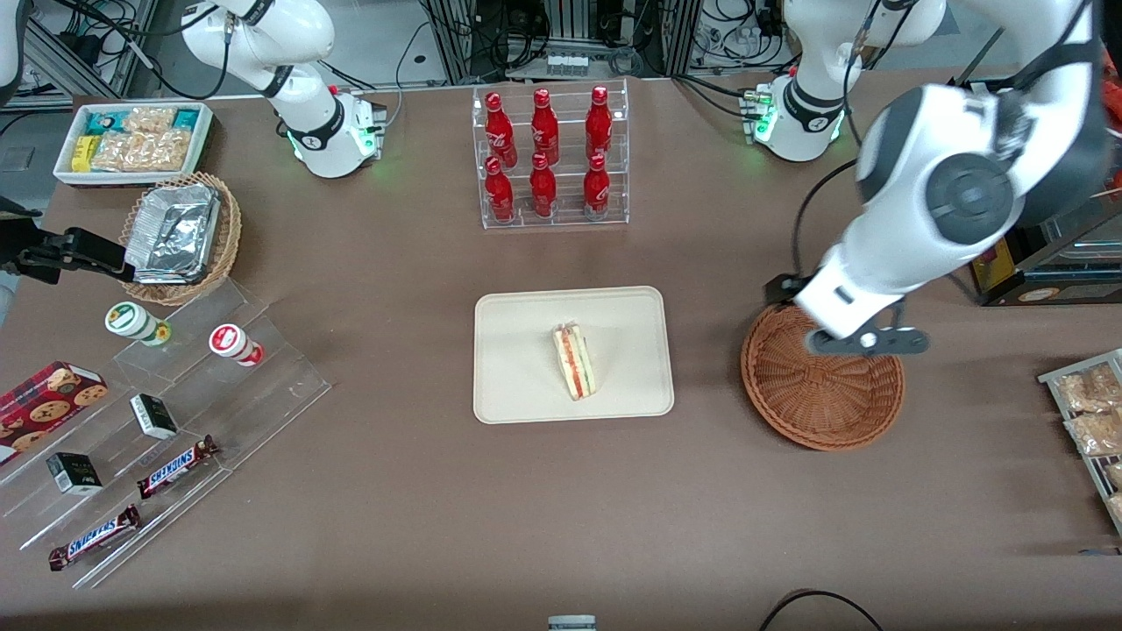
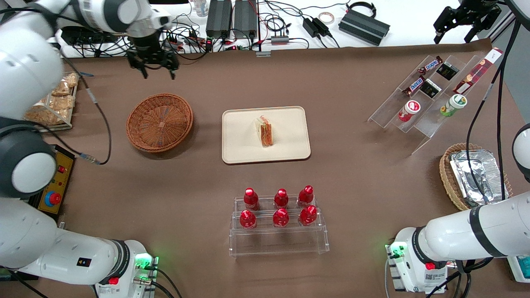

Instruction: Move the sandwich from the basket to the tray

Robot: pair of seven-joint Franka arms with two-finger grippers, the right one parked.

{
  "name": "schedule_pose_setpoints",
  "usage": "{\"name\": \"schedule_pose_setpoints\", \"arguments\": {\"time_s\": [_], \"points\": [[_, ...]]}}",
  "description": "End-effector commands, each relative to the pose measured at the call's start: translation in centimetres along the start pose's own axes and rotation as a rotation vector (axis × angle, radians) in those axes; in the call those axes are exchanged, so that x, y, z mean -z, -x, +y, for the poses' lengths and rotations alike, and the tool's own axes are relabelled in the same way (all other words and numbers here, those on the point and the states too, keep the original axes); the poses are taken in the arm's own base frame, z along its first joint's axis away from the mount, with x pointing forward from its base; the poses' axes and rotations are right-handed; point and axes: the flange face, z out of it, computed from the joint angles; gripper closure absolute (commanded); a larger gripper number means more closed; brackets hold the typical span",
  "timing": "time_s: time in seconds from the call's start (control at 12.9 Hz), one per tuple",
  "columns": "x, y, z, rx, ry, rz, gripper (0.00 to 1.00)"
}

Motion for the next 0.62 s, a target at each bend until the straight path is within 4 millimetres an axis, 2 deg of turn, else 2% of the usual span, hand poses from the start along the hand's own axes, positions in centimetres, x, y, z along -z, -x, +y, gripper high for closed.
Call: {"name": "schedule_pose_setpoints", "arguments": {"time_s": [0.0,0.08,0.23,0.54], "points": [[1.2,2.3,-3.4,-0.052,0.023,-0.010,0.00],[1.9,2.8,-4.4,-0.059,0.024,-0.008,0.00],[3.0,3.5,-7.9,-0.076,0.036,-0.017,0.00],[6.2,4.5,-12.4,-0.126,0.047,-0.016,0.00]]}}
